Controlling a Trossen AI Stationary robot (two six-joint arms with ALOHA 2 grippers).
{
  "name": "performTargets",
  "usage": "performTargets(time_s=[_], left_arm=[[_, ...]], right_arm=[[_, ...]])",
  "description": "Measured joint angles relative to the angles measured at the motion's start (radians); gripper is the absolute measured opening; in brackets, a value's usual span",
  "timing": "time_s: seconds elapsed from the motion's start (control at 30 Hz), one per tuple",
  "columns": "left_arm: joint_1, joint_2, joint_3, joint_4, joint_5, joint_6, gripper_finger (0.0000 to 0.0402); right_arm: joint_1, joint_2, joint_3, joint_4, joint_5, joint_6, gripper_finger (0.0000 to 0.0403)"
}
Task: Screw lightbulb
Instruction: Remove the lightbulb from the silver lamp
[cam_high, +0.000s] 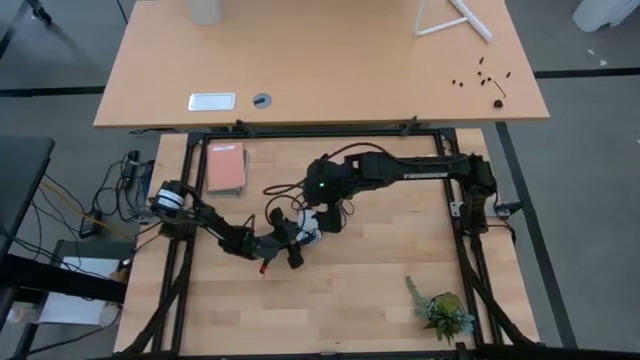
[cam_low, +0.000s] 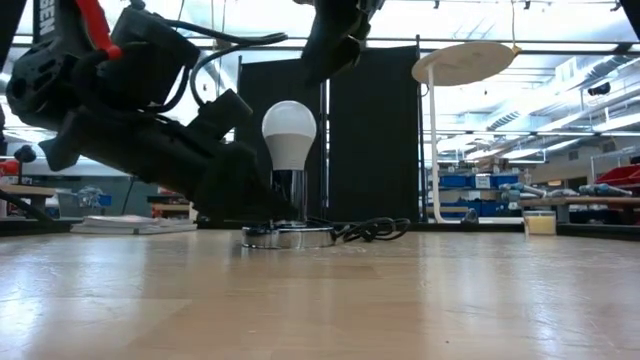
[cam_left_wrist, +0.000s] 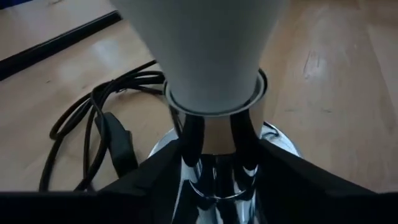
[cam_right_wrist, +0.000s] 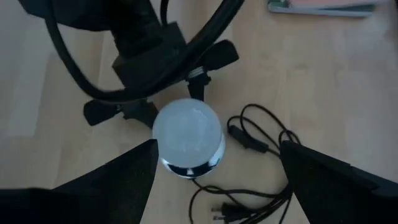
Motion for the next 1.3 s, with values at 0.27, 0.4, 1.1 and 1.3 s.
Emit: performTargets(time_s=[0.27,0.4,1.1,1.3], left_arm=[[0.0,0.0,0.002,0.079,0.027,-0.05,0.018],[0.0,0.0,0.0,0.091,0.027,-0.051,0.0221],[0.0,0.214,0.149,0.181,-0.013,-0.02,0.02],[-0.006,0.22,0.142,0.246,-0.006,0.042,0.0186]], right_arm=[[0.018,0.007,0.0,-0.025,-0.019,0.003,0.0346],[0.018,0.008,0.0,-0.032,-0.017,0.007,0.0346],[0.027,0.007,0.0,-0.056,-0.013,0.034,0.0346],[0.028,0.007,0.0,-0.066,-0.013,0.048,0.0346]])
